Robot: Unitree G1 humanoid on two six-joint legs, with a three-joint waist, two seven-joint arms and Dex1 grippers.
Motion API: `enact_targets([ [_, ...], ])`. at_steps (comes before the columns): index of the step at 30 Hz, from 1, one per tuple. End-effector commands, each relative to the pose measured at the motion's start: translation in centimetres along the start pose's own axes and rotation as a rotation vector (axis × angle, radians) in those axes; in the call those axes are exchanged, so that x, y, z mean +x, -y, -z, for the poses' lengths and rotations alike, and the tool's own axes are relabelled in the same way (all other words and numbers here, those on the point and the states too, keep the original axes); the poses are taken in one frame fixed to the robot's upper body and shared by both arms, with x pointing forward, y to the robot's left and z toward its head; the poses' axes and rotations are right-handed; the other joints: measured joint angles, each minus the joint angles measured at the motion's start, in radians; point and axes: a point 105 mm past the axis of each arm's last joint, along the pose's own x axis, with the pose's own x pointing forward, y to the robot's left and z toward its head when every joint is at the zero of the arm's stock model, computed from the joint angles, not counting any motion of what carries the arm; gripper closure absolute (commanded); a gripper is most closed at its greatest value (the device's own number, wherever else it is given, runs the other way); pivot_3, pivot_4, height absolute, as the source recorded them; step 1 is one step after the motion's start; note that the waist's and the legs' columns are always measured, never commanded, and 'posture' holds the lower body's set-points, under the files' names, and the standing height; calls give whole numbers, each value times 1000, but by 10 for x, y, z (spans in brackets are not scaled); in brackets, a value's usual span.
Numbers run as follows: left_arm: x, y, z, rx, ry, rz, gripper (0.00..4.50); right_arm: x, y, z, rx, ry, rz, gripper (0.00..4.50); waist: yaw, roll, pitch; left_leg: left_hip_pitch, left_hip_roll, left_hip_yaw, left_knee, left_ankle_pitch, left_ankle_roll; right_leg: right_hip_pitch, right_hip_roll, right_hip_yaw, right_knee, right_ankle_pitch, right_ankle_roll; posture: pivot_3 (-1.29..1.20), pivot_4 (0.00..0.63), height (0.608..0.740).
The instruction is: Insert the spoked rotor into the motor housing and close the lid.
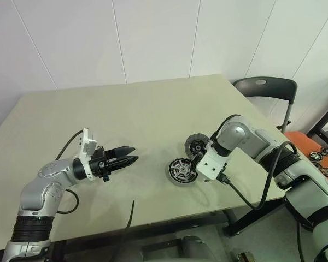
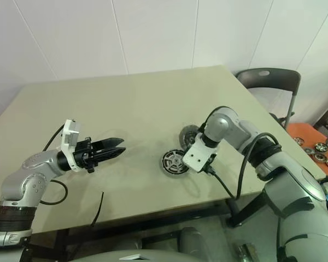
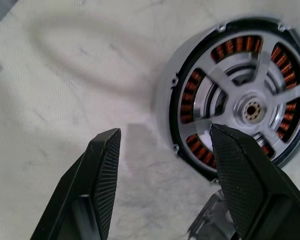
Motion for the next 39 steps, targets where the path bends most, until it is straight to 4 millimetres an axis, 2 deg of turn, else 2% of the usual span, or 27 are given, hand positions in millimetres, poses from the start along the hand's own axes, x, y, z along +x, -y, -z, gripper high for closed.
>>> enact_targets([
  [1, 0, 4, -9, 31, 13, 16, 2412, 6, -7, 6, -1, -5, -7, 1570, -1, 0, 0, 0, 0, 0, 0, 0, 0, 0, 0, 0, 0, 0, 0, 0, 0, 740],
  [16, 2, 3, -9, 28, 16, 19, 2412, 12, -11, 12, -36, -2, 11, 1570, -2, -2, -1, 1, 0, 0, 1, 0, 0, 1, 0, 1, 0, 0, -1, 0, 0, 740],
  [19, 2, 2, -9, 30, 18, 16, 2412, 12, -3, 11, -43, 5, 41, 2171, -2, -2, -1, 2, 0, 0, 1, 0, 0, 2, 0, 1, 0, 0, -1, 0, 0, 740],
  [23, 2, 1, -10, 32, 21, 14, 2412, 11, 5, 11, -66, -7, 59, 3474, -2, -2, -1, 3, 0, 0, 1, 0, 0, 3, 1, 1, 1, 0, -1, 0, 0, 740],
  [31, 4, -1, -11, 38, 28, 10, 2412, 3, 26, -2, -121, -5, 85, 3474, -6, -3, -2, 3, 1, 0, 1, 0, 0, 2, 1, 3, 1, 0, -1, 0, 0, 740],
  [36, 4, -2, -11, 42, 33, 8, 2412, -4, 36, -17, -154, 13, 80, 4417, -6, -3, -1, 3, 1, -1, 1, 0, 0, 0, 2, 3, 3, 0, -1, 0, 0, 740],
  [39, 5, -2, -11, 43, 35, 8, 2412, -6, 39, -24, -157, 10, 78, 4419, -1, -2, 0, 0, 1, -1, 1, 0, 0, -3, 2, 3, 3, 1, -1, 0, 0, 740],
])
